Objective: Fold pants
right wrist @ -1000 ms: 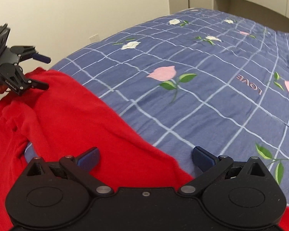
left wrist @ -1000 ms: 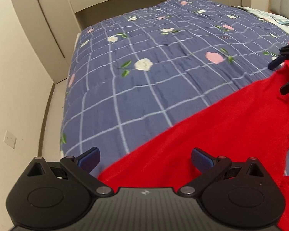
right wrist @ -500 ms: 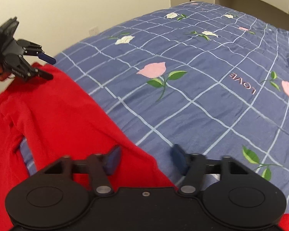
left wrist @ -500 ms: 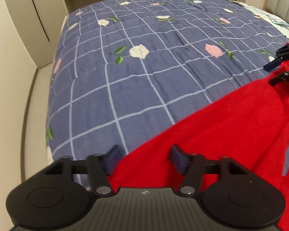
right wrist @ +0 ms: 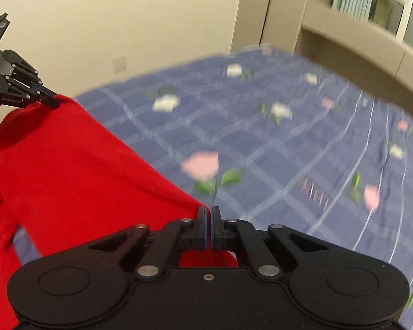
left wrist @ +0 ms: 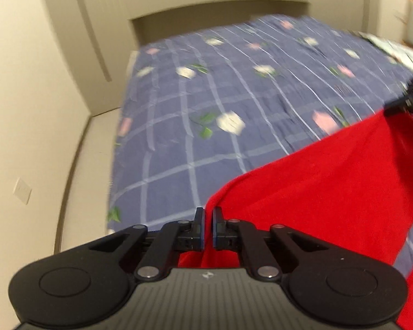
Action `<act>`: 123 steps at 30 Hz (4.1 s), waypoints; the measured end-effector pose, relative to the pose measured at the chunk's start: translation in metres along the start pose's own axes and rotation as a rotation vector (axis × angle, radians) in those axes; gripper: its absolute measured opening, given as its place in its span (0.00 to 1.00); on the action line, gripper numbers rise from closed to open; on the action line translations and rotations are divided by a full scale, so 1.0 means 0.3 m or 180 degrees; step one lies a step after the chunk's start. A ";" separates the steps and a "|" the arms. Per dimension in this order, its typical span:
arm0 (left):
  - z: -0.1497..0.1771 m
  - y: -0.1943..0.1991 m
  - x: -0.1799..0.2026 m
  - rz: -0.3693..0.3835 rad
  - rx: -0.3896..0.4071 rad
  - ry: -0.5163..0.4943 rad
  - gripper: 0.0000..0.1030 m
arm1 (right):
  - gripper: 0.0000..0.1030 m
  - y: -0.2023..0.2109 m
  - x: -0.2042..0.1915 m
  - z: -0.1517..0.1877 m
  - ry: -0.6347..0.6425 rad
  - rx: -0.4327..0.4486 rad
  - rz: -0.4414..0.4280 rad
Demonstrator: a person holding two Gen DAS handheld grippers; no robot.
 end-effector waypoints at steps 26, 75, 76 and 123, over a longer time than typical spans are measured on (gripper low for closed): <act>0.062 -0.155 -0.051 0.0247 -0.0406 0.0532 0.04 | 0.08 -0.228 -0.012 0.035 -0.0396 -0.0283 -0.0080; 0.672 0.671 0.624 -0.0550 0.0953 -0.1106 0.03 | 0.00 0.635 -0.610 0.716 0.0269 0.0658 0.1056; 0.682 0.671 0.630 -0.0531 0.0926 -0.1147 0.03 | 0.00 0.641 -0.619 0.722 0.0303 0.0660 0.1069; 0.173 0.484 1.268 0.1204 0.1072 -0.0123 1.00 | 0.99 0.927 -0.121 0.974 -0.1372 0.0576 0.1346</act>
Point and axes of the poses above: each gripper's, at about its wrist camera, not at the fingertips, and y roughly against the way its jaws point, x to its right, z to its underside, the point moved 8 cm from there along -y, roughly the way its jaws point, and after that the axes turned 8 degrees about -y, right-handed, at the moved point
